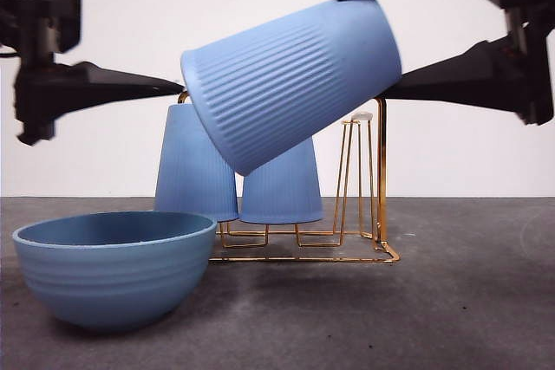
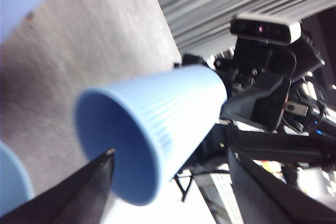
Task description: Right arm lift cup from the cupboard, then place it on the right of the bowl
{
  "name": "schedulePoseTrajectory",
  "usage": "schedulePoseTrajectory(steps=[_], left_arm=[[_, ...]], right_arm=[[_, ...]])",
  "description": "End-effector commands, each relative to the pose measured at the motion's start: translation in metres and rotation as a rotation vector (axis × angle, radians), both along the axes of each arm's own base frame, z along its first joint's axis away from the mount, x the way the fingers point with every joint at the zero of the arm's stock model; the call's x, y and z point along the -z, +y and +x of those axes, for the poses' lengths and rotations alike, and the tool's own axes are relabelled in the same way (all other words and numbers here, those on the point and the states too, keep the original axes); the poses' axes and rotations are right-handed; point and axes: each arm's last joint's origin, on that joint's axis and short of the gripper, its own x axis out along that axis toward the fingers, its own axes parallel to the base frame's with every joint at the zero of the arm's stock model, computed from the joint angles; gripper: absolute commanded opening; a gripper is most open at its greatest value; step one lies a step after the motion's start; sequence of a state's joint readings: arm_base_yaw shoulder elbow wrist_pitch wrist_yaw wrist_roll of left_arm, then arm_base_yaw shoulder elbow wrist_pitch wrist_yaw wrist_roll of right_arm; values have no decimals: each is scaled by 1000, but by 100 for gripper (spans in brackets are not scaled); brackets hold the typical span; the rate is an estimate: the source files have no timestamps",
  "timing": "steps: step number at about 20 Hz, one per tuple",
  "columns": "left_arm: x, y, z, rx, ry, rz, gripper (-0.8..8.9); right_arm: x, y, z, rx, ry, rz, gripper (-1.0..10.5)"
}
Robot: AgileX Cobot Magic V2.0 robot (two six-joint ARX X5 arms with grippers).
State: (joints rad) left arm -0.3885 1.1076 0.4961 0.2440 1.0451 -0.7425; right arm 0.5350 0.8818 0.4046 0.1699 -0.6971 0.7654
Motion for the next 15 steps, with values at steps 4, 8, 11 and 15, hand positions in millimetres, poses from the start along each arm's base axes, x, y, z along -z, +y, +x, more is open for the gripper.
schedulePoseTrajectory(steps=[4,8,11,15], left_arm=[[1,-20,3,29,11,-30,337],[0,-20,2,30,9,-35,171],[-1,-20,2,42,2,-41,7],[-7,-21,2,86,-32,-85,7]], right_arm=[[6,6,4,-19,25,-5,262],[6,6,4,-21,14,-8,262],[6,6,4,-24,4,-11,262],[5,3,5,-11,-9,-15,415]])
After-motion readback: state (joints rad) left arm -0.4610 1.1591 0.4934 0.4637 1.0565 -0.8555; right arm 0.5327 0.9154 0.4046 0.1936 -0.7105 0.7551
